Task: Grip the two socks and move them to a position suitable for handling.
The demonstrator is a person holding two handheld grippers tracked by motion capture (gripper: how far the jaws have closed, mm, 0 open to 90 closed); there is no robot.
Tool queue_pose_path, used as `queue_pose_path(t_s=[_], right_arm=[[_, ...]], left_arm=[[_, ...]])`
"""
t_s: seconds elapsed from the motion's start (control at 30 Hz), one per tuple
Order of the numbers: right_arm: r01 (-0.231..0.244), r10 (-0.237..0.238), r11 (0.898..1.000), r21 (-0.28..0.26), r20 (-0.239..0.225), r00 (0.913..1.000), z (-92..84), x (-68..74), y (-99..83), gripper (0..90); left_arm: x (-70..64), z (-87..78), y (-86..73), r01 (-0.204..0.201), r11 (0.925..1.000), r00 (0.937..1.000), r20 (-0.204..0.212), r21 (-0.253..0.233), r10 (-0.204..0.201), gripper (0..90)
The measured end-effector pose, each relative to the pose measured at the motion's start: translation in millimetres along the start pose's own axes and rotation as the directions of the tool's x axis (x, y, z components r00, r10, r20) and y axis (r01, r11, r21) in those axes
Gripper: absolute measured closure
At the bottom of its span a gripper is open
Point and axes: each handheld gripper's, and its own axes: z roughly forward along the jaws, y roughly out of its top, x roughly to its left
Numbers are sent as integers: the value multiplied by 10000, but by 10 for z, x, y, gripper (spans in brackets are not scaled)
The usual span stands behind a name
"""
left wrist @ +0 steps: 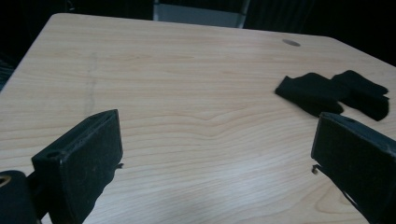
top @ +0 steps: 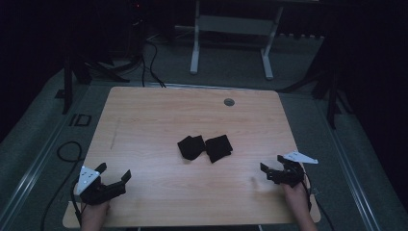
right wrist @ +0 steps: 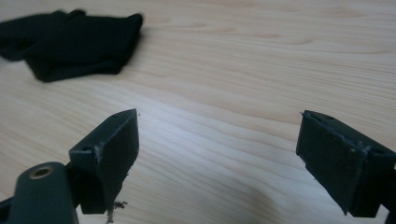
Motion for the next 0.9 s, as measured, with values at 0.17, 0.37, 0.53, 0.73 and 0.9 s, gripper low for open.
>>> queue_pose_path(t_s=[0.17,0.37,0.53,0.73,0.9], right_arm=[[721,-704,9968,350,-479,9964,174,173,85,134],[1317,-1273,9905,395,-981,9870,352,380,219,134],[1567,-1476,9862,530,-1459,9782,540,552,365,141],[1853,-1641,9784,914,-2013,9657,803,782,507,122],[2137,-1905,9724,934,-2112,9587,986,930,611,130]], left_arm=[[-42,20,-13,-252,9996,9995,164,-159,254,23],[-25,23,-27,-274,9996,9995,145,-97,276,23],[-39,27,-33,-348,9994,9990,287,-75,350,23],[-49,42,-43,-438,9990,9985,336,32,437,23],[-54,47,-45,-513,9987,9980,365,60,510,23]])
